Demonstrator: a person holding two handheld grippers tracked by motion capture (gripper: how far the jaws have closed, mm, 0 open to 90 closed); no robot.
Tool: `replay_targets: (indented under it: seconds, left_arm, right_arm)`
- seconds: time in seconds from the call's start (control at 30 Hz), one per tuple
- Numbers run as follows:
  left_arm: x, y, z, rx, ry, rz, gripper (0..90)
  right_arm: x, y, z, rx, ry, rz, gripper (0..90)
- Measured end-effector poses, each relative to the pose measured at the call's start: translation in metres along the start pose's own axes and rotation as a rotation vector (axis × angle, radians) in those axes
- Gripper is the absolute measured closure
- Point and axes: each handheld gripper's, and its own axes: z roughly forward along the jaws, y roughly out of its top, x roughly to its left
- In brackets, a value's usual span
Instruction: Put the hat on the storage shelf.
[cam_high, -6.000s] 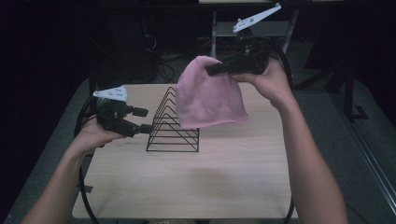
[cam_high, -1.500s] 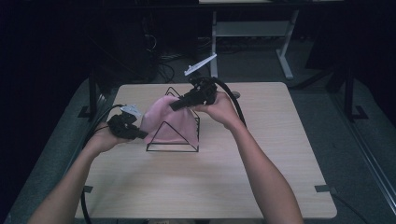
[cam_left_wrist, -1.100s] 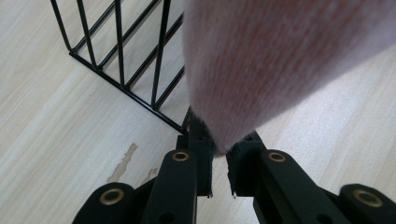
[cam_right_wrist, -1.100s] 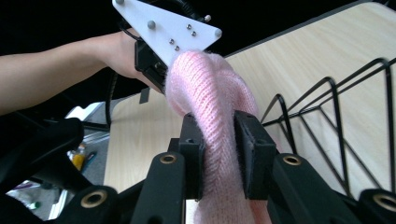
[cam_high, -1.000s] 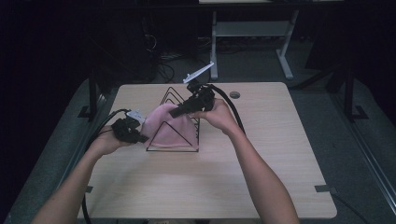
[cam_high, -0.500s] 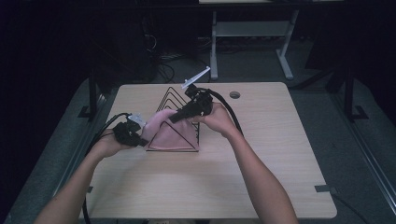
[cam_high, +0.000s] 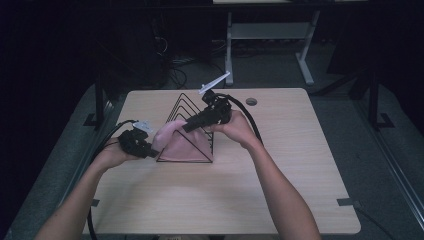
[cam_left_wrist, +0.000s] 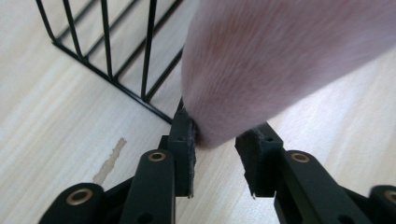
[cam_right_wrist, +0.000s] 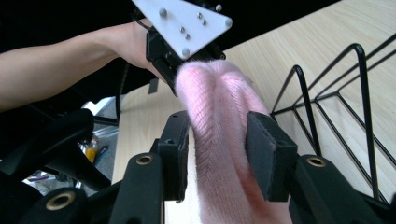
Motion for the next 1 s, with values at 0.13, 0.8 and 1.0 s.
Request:
replay_targets:
  seconds: [0.13,0.8,1.0]
  left_arm:
    - [-0.001,0.006,-0.010,-0.019,0.008,0.022,71.7]
    - [0.001,0.007,-0.005,0.024,0.010,-0.003,86.9]
    - [0.001,0.006,-0.008,0.013,0.010,-0.013,86.6]
  right_arm:
    - [0.001,0.000,-0.003,-0.014,-0.006,-0.003,63.1]
    - [0.001,0.006,0.008,-0.037,-0.033,-0.026,81.5]
    - [0.002,0.005,0.005,-0.037,-0.028,-0.030,72.2]
